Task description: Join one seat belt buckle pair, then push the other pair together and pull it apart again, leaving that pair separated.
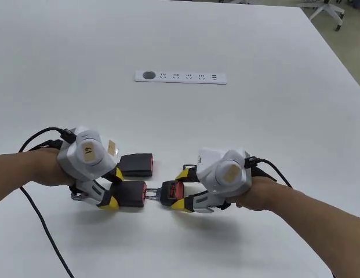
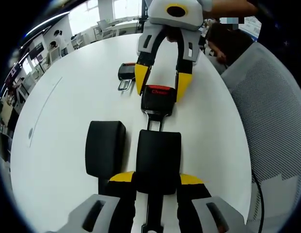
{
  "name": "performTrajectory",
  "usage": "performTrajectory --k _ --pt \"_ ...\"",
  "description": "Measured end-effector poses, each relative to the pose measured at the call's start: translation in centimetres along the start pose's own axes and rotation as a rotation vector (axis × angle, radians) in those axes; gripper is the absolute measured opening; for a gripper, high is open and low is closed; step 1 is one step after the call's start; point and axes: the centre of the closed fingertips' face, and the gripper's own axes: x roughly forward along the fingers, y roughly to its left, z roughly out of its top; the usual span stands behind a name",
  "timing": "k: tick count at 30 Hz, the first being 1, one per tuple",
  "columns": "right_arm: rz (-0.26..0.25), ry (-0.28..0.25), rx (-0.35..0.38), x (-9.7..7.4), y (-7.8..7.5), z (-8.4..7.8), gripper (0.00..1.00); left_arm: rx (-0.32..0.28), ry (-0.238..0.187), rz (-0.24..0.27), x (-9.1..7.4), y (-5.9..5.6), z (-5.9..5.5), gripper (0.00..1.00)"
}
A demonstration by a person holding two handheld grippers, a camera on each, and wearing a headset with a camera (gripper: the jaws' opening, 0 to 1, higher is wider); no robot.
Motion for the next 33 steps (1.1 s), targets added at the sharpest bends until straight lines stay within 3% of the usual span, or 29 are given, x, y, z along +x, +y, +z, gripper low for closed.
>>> performTrajectory --k 17,33 --pt "0.005 0.000 -0.014 0.29 0.21 0.37 0.31 -0.001 -0.001 0.000 0.20 0.33 -0.56 0.33" --pt "0.004 0.021 -0.021 -0.12 0.16 -0.39 0.31 -0.003 0.004 0.001 0.05 0.03 -0.16 0.33"
